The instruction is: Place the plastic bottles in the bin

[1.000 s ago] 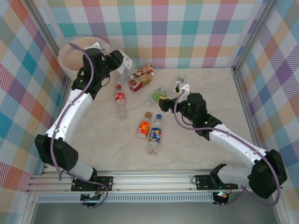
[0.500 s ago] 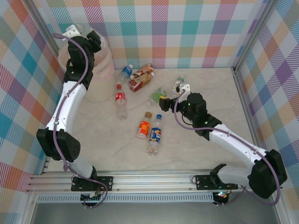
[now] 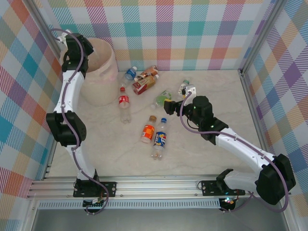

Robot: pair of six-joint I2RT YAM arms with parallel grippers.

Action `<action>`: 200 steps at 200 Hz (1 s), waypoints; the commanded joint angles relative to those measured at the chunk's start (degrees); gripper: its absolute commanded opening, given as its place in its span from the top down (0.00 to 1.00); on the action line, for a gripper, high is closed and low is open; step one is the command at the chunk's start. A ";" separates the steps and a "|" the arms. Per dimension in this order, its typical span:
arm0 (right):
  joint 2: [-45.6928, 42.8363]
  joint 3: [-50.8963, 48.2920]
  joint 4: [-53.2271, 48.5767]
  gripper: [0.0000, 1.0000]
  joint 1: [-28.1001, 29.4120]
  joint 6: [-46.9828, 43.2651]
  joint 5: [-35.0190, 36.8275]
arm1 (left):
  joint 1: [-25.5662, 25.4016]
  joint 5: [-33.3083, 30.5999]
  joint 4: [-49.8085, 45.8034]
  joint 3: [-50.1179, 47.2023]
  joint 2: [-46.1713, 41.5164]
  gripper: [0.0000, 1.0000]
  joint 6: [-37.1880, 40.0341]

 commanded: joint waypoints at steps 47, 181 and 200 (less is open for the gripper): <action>-0.43 1.54 -1.36 0.00 0.40 2.74 -0.22 | 1.30 6.13 -13.21 14.49 8.75 0.15 -9.73; -0.29 -0.31 -7.18 0.00 0.30 13.84 12.59 | -0.76 15.30 -13.78 10.07 -0.86 0.04 -6.08; 0.15 -0.56 -9.55 0.00 0.33 17.10 14.56 | -2.84 15.11 -12.69 6.68 -4.08 0.03 -4.77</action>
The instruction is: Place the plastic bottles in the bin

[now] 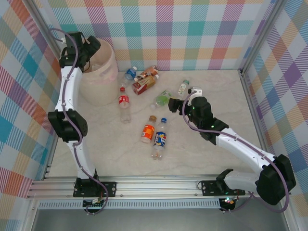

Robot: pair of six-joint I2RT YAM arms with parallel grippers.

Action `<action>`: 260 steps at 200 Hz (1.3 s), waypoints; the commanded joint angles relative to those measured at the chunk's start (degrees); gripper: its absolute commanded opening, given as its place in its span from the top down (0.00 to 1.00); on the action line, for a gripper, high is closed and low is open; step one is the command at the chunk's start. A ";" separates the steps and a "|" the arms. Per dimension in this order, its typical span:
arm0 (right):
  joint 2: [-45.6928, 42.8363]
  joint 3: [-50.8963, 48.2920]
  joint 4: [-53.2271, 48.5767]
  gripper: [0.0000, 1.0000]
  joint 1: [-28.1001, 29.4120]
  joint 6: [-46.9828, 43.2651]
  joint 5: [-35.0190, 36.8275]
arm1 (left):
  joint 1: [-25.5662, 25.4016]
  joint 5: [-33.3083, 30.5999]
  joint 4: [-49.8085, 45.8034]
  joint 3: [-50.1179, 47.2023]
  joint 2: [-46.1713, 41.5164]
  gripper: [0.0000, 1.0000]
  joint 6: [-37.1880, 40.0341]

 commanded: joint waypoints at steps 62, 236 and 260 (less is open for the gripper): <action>0.71 -1.93 -6.15 0.00 0.31 9.77 6.57 | -11.95 1.80 4.18 -16.47 -18.17 0.00 4.80; 2.95 -2.23 -9.72 0.00 0.31 13.24 -0.83 | -33.92 1.21 -10.28 -55.66 -31.64 0.01 11.62; 3.28 -2.54 -10.02 0.00 0.31 14.51 -0.88 | -37.96 0.44 -10.48 -56.30 -28.13 0.04 13.51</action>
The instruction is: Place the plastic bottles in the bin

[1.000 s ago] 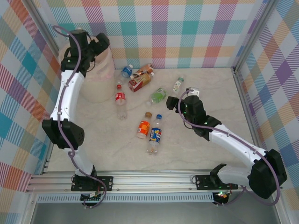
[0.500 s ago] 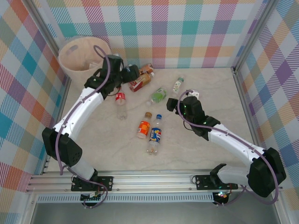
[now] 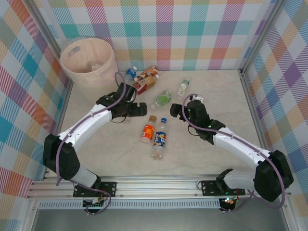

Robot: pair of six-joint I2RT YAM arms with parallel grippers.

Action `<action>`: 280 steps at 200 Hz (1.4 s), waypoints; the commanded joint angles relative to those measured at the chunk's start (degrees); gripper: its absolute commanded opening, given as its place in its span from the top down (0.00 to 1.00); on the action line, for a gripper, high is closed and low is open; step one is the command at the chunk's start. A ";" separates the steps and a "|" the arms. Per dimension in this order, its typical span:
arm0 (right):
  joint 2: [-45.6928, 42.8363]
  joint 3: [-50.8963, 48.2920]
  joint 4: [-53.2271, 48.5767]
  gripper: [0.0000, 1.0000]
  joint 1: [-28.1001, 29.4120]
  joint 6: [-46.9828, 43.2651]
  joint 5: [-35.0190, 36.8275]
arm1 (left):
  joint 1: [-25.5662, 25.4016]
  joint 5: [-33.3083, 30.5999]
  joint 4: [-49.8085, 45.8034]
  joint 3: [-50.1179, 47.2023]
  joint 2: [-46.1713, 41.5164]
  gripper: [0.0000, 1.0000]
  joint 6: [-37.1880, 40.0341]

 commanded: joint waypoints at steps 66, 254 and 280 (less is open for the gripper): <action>0.95 -0.90 -0.91 0.00 0.33 2.16 -2.57 | -8.06 -1.46 0.43 -0.95 11.95 0.10 5.16; 2.43 -0.54 -0.39 0.00 0.30 2.39 -3.93 | -4.67 -2.78 8.70 -4.90 20.32 0.36 2.23; 2.47 -0.51 -0.23 0.00 0.28 1.75 -4.06 | -3.77 -2.22 9.28 -5.42 18.63 0.39 1.48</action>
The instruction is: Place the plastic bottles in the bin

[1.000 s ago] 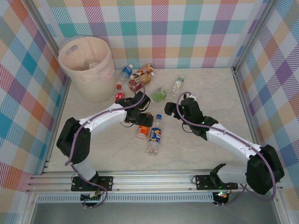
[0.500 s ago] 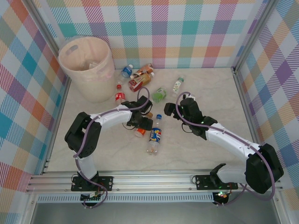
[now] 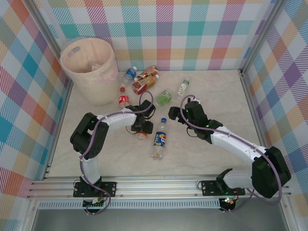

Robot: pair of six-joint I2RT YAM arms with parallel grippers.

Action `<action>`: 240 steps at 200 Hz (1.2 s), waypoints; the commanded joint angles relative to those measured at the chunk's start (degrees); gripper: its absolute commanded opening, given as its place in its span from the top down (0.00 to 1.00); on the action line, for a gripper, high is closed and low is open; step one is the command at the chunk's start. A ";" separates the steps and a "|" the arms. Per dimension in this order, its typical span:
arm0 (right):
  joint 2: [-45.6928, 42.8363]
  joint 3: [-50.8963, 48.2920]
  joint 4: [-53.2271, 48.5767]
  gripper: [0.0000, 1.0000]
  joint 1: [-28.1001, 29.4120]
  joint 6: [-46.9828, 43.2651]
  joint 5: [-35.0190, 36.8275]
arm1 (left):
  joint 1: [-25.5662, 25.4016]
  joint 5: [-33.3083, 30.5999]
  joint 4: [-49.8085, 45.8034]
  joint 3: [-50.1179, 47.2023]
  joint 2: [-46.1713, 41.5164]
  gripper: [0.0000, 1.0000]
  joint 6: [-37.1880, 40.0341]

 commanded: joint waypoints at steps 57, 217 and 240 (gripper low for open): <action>0.33 -0.16 1.17 0.00 0.31 -0.75 -0.63 | 2.28 3.49 1.55 -0.99 -6.47 0.46 -2.36; 0.97 0.14 16.03 0.00 0.31 -9.51 -12.59 | 7.59 15.56 9.64 11.26 -16.21 0.49 -6.03; 0.93 0.62 16.30 0.00 0.31 -10.16 -12.47 | 8.21 16.30 11.21 14.92 -15.99 0.49 -6.10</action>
